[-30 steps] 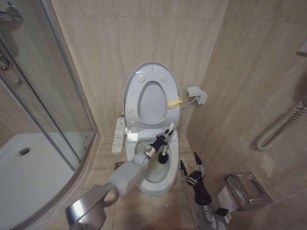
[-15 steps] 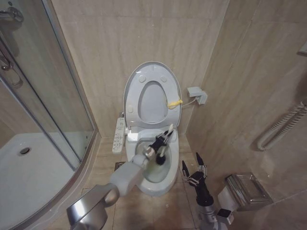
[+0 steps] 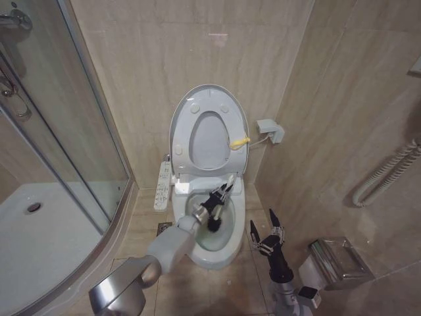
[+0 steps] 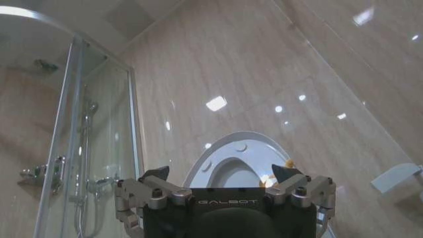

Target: Open the toilet lid, clean the toilet bowl with a toilet brush, close the toilet lid, and flush.

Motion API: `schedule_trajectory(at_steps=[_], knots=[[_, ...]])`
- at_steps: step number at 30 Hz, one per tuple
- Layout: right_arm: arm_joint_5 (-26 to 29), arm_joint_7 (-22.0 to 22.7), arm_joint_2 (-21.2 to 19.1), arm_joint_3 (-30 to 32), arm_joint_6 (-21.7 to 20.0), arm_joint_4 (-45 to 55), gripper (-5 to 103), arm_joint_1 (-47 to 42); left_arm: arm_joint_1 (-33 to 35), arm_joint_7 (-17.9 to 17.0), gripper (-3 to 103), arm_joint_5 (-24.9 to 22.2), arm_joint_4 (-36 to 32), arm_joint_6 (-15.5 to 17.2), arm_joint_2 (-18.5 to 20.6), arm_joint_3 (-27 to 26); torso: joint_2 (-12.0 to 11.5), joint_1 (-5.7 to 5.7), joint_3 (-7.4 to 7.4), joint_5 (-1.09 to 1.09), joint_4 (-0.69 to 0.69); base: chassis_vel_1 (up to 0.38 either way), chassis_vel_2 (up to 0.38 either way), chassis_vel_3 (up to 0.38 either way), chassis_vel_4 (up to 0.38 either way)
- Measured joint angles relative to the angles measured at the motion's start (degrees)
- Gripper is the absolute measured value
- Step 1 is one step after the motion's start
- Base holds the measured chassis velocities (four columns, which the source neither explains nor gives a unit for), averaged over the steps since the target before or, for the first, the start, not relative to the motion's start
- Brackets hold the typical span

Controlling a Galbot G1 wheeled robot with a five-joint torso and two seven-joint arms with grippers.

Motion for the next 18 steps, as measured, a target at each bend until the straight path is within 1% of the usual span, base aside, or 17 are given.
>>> schedule_trajectory(at_steps=[2,4,5,7,9,10,11,12,14,16,18], knots=[[-0.14,0.00,0.23,-0.09,0.00,-0.05,100,-0.02,-0.97,0.54,18,-0.42,0.61,-0.30,-1.32,-0.39,0.00,0.00,0.00,-0.01,-0.07,0.000,0.000,0.000,0.000],[-0.18,0.00,0.27,-0.10,0.00,-0.01,100,-0.11,-1.05,0.66,18,-0.41,1.33,-0.30,-1.40,-0.48,0.00,0.00,0.00,-0.01,-0.05,0.000,0.000,0.000,0.000],[-0.18,0.00,0.29,-0.10,0.00,0.04,100,-0.16,-1.00,0.71,18,-0.25,1.97,-0.30,-1.44,-0.49,0.00,0.00,0.00,0.01,-0.01,0.000,0.000,0.000,0.000],[-0.22,-0.01,0.37,-0.08,0.01,0.17,100,-0.28,-0.27,0.69,18,1.25,4.10,-0.24,-1.50,-0.84,0.00,0.00,0.00,0.00,0.02,0.000,0.000,0.000,0.000],[-0.22,-0.03,0.38,-0.07,0.01,0.19,100,-0.31,0.02,0.67,18,1.62,4.64,-0.22,-1.41,-0.94,0.00,0.00,0.00,0.00,0.02,0.000,0.000,0.000,0.000],[-0.21,-0.12,0.41,-0.06,0.02,0.22,100,-0.39,0.71,0.68,18,2.05,4.97,-0.18,-0.57,-0.95,0.00,0.00,0.00,-0.01,0.01,0.000,0.000,0.000,0.000],[-0.20,-0.22,0.44,-0.02,0.03,0.28,100,-0.44,1.11,0.70,18,1.99,4.49,-0.14,0.65,-0.75,0.00,0.00,0.00,-0.02,0.01,0.000,0.000,0.000,0.000],[-0.20,-0.28,0.48,-0.01,0.04,0.32,100,-0.47,1.27,0.76,18,1.70,3.81,-0.14,1.53,-0.58,0.00,0.00,0.01,0.01,0.07,0.000,0.000,0.000,0.000],[-0.21,-0.31,0.58,-0.02,0.04,0.34,100,-0.48,1.27,0.90,18,1.33,3.15,-0.21,1.98,-0.49,0.00,0.00,0.01,0.02,0.08,0.000,0.000,0.000,0.000],[-0.38,-0.43,0.82,-0.06,0.06,0.41,100,-0.51,0.86,1.37,18,0.01,1.04,-0.74,2.10,-0.44,0.00,0.00,0.00,0.00,0.03,0.000,0.000,0.000,0.000],[-0.41,-0.44,0.90,-0.07,0.06,0.45,100,-0.55,0.64,1.44,18,-0.32,0.53,-0.95,1.81,-0.45,0.00,0.00,0.00,0.01,0.03,0.000,0.000,0.000,0.000]])
